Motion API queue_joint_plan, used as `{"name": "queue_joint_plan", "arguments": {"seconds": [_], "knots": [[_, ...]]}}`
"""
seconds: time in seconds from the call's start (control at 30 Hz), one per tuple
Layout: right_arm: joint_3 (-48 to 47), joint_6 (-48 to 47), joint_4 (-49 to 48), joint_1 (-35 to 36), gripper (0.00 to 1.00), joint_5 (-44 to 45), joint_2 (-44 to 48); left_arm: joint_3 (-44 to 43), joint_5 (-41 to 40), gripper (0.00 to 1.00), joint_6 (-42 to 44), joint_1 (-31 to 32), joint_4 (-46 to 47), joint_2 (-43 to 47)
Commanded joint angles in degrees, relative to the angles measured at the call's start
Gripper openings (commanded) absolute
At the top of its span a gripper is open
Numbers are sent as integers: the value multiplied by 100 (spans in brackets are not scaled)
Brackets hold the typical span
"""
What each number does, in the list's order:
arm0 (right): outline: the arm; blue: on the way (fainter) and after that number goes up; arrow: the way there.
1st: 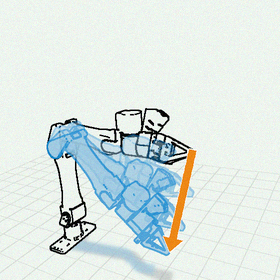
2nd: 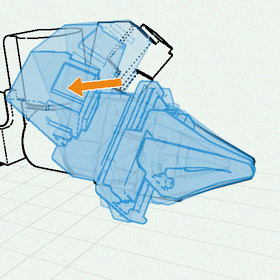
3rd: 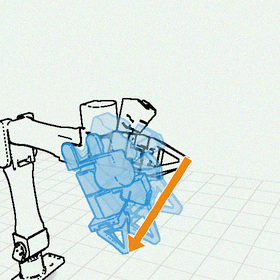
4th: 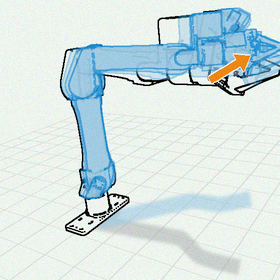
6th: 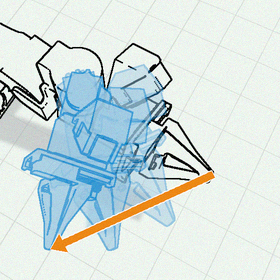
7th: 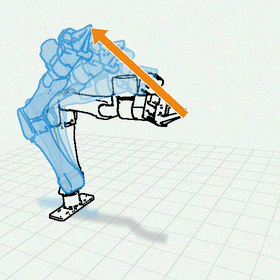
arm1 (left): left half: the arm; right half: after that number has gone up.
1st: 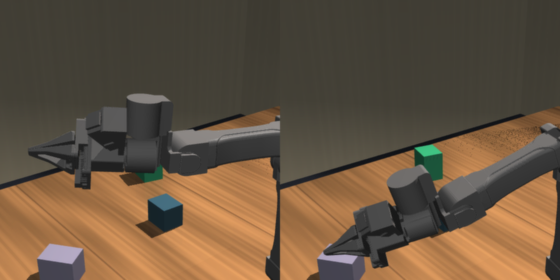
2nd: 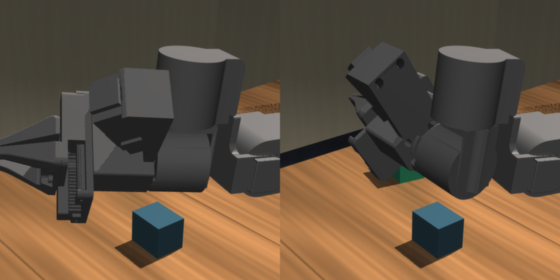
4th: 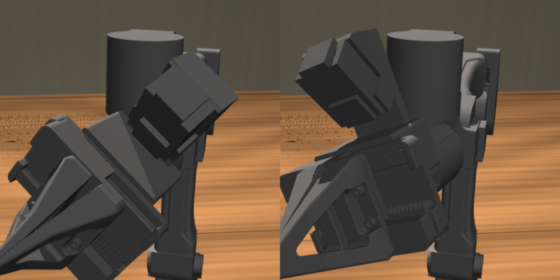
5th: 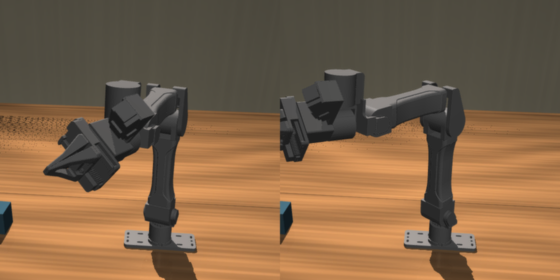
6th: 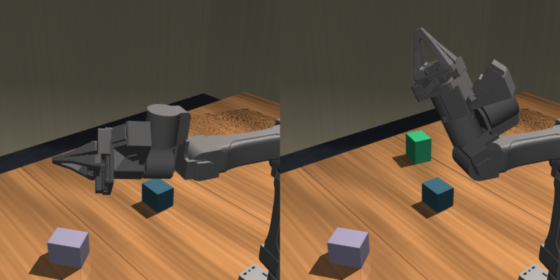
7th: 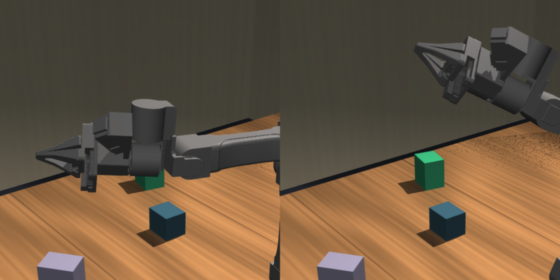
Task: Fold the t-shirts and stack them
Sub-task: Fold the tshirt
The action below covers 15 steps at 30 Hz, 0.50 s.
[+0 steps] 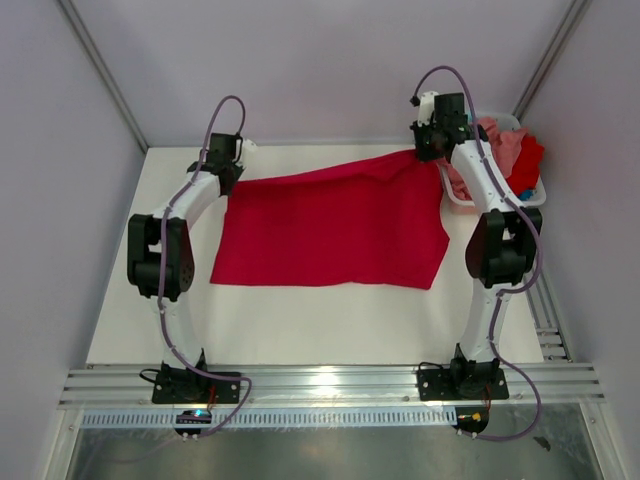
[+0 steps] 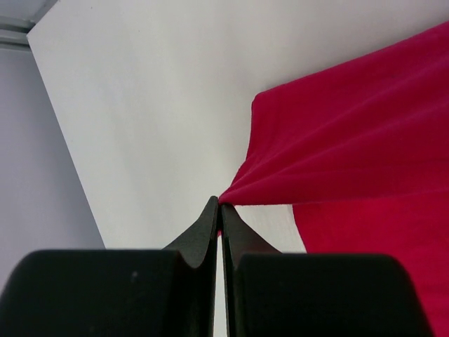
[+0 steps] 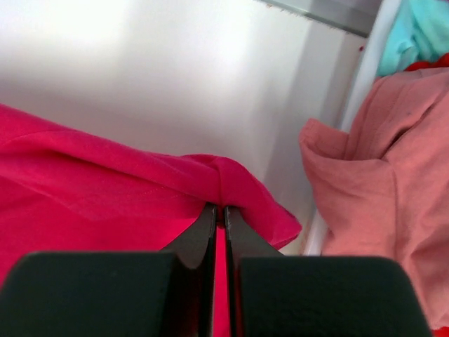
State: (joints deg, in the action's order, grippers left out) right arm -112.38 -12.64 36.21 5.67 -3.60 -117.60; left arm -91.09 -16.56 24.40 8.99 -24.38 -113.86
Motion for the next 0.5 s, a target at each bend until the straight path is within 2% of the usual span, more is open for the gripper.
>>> {"name": "queue_joint_plan", "arguments": {"seconds": [0.0, 0.13, 0.17, 0.27, 0.47], "knots": [[-285, 87, 448, -31, 3, -738, 167, -23, -181, 0, -6, -47, 241, 356], [-285, -176, 878, -40, 3, -1607, 229, -23, -146, 0, -50, -47, 223, 382], [-198, -334, 966, -49, 3, -2183, 238, -14, -120, 0, -76, -47, 223, 391], [179, -423, 968, -136, 3, -3090, 343, 56, -32, 0, -164, -47, 267, 453], [296, -774, 695, -232, 3, -4059, 335, 100, 82, 0, -287, -47, 170, 365]]}}
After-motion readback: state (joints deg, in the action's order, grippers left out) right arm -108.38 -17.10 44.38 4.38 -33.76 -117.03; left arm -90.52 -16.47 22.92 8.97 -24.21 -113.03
